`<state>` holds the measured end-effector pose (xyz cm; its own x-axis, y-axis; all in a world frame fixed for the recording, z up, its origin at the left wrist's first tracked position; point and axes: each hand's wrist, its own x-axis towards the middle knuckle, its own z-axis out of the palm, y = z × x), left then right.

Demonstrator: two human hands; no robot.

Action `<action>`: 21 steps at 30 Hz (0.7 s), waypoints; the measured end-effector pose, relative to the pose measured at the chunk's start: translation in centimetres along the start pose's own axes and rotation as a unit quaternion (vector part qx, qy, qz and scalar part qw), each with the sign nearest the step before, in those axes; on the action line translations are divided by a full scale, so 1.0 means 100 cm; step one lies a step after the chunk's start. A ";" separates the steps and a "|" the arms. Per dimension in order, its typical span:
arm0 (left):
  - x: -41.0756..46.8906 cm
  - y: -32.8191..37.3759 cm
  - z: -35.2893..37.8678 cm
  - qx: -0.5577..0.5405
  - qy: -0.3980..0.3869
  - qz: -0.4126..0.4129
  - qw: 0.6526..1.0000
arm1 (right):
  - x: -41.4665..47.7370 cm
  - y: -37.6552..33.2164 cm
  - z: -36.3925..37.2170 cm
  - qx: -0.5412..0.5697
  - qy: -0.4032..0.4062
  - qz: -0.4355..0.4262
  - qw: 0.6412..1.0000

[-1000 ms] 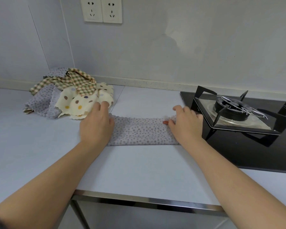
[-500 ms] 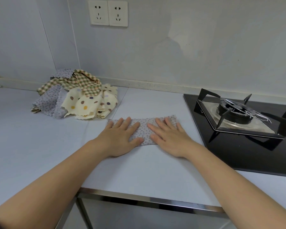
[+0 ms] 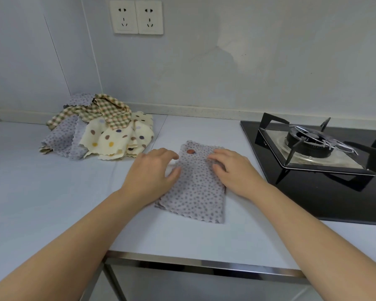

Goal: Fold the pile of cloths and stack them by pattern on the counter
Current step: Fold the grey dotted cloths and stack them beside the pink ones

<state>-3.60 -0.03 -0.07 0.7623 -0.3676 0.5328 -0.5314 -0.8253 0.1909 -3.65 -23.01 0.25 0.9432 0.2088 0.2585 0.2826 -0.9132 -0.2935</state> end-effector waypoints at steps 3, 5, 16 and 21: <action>-0.002 -0.002 0.004 -0.006 -0.163 0.032 0.986 | -0.002 0.001 -0.001 0.010 0.010 0.028 1.000; -0.003 -0.003 0.008 0.004 -0.150 0.012 0.989 | -0.002 0.000 -0.003 0.006 0.035 0.064 0.997; 0.002 -0.010 0.000 -0.060 -0.267 0.009 0.962 | -0.004 -0.007 -0.008 -0.051 0.005 0.040 0.998; 0.002 -0.027 -0.015 0.020 -0.050 -0.047 0.997 | -0.006 -0.010 -0.018 -0.024 0.099 0.098 0.990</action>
<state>-2.52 2.75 0.74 0.8423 -0.3273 0.4282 -0.4425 -0.8736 0.2027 -4.86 -22.86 2.03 0.9247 -0.0426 0.3784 0.0843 -0.9461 -0.3126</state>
